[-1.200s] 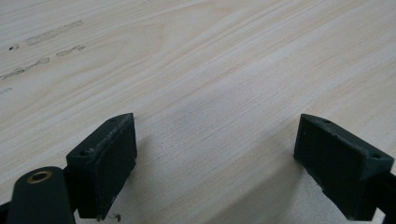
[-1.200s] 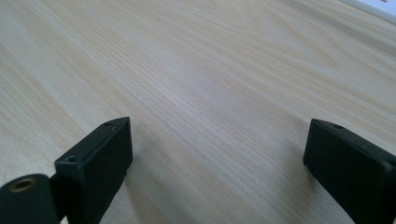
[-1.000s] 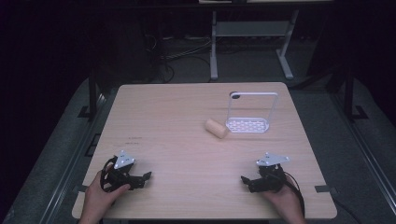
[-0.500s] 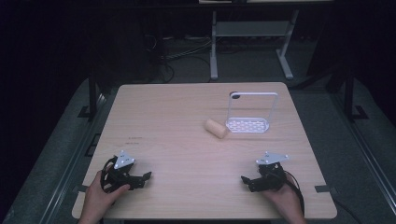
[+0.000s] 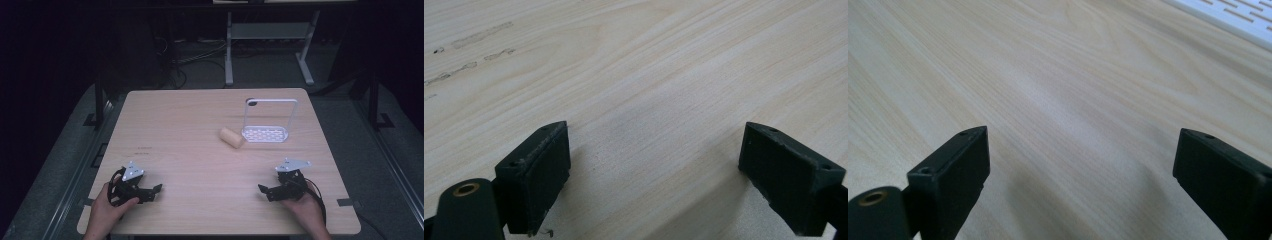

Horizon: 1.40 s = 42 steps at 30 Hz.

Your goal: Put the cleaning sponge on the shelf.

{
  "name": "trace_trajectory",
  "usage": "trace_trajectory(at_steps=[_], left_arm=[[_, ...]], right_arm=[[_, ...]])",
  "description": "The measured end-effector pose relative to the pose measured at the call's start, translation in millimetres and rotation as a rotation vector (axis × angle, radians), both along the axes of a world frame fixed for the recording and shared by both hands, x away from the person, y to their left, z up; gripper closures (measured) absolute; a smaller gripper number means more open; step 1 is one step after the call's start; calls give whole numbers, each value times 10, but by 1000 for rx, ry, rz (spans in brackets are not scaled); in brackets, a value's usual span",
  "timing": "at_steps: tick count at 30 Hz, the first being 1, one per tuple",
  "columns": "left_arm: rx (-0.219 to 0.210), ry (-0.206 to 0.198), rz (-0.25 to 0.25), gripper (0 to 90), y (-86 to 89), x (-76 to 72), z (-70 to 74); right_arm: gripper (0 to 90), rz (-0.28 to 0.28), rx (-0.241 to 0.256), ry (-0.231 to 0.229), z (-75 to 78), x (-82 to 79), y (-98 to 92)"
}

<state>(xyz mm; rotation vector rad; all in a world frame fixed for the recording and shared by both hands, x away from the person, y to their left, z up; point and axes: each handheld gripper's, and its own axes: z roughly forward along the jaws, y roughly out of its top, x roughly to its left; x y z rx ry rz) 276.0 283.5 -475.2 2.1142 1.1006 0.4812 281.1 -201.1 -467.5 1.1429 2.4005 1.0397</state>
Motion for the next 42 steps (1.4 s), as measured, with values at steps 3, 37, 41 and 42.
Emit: trace_trajectory(at_steps=[3,37,41,42], left_arm=[[0,0,0,126,0,0,0],[-1,0,1,126,-1,-1,0],[0,1,0,127,0,-1,1],[0,0,0,127,0,-1,0]], right_arm=[[78,5,-1,0,18,22,11],[80,47,-6,-43,261,379,246],[80,47,-6,-47,289,433,276],[82,48,-7,-50,295,445,284]])
